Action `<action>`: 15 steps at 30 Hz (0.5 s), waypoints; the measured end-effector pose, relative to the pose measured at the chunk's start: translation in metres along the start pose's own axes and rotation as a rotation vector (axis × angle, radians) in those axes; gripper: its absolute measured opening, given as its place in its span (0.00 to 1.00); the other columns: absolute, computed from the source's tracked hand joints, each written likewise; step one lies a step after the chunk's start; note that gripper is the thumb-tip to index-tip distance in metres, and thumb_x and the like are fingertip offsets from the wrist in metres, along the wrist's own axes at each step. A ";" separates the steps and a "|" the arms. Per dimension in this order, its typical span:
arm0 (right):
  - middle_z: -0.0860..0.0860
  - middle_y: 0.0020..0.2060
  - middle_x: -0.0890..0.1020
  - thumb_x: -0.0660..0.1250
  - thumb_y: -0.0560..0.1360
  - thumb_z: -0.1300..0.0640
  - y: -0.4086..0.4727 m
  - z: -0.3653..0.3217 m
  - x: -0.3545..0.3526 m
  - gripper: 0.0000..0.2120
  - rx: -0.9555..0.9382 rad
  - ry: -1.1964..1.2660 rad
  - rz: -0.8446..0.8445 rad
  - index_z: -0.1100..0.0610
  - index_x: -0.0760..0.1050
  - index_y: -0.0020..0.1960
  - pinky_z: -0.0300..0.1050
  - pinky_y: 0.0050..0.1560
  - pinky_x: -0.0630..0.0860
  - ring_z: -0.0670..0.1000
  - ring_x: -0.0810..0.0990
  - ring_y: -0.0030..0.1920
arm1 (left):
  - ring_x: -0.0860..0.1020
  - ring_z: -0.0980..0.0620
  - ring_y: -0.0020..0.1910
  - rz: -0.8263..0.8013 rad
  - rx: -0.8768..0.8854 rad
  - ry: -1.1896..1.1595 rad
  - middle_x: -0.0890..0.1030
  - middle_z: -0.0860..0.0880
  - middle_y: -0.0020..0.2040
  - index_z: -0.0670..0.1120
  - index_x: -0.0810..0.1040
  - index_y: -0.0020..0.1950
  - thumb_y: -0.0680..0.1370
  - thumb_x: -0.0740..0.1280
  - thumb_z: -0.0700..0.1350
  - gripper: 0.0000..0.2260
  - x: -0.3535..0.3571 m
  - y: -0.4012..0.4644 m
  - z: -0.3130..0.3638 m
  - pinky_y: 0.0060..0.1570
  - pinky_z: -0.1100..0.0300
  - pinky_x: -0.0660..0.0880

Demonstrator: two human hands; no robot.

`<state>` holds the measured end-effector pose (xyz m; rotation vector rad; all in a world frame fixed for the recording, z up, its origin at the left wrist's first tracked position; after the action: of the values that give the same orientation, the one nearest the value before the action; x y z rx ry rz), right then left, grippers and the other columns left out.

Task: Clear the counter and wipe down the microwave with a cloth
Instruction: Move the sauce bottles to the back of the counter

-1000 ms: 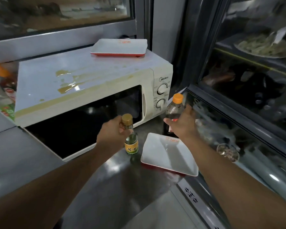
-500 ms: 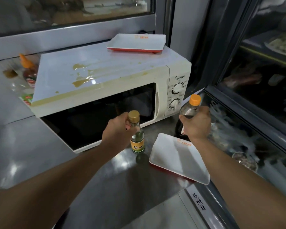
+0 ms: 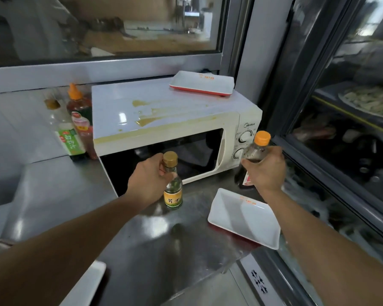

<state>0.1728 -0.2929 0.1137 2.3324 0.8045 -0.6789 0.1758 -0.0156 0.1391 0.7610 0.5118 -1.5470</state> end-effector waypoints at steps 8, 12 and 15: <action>0.58 0.49 0.79 0.76 0.59 0.46 -0.072 -0.096 -0.025 0.30 -0.053 -0.013 -0.018 0.60 0.69 0.53 0.50 0.45 0.75 0.59 0.79 0.49 | 0.78 0.45 0.46 0.039 0.049 -0.053 0.80 0.48 0.43 0.48 0.75 0.50 0.73 0.70 0.47 0.09 -0.071 -0.033 -0.024 0.49 0.48 0.76; 0.55 0.48 0.79 0.74 0.58 0.44 -0.124 -0.152 -0.026 0.30 -0.067 0.031 -0.076 0.57 0.68 0.52 0.50 0.45 0.77 0.58 0.79 0.48 | 0.78 0.45 0.47 0.084 0.073 -0.034 0.81 0.47 0.45 0.46 0.77 0.52 0.73 0.71 0.47 0.11 -0.122 -0.059 -0.049 0.50 0.49 0.76; 0.53 0.48 0.78 0.74 0.58 0.42 -0.164 -0.192 -0.020 0.30 -0.083 0.052 -0.143 0.55 0.66 0.51 0.50 0.44 0.77 0.55 0.78 0.46 | 0.78 0.46 0.46 0.096 0.071 -0.061 0.81 0.48 0.43 0.46 0.77 0.51 0.72 0.71 0.46 0.10 -0.162 -0.079 -0.075 0.49 0.50 0.76</action>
<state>0.1014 -0.0675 0.2044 2.2415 1.0108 -0.6346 0.1113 0.1594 0.1961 0.7790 0.3717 -1.5009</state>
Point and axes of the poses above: each hand's wrist, its own y-axis towards the middle knuckle, its own x-axis out of the palm, z = x × y, the point moved 1 cm from there along y, towards the middle knuckle
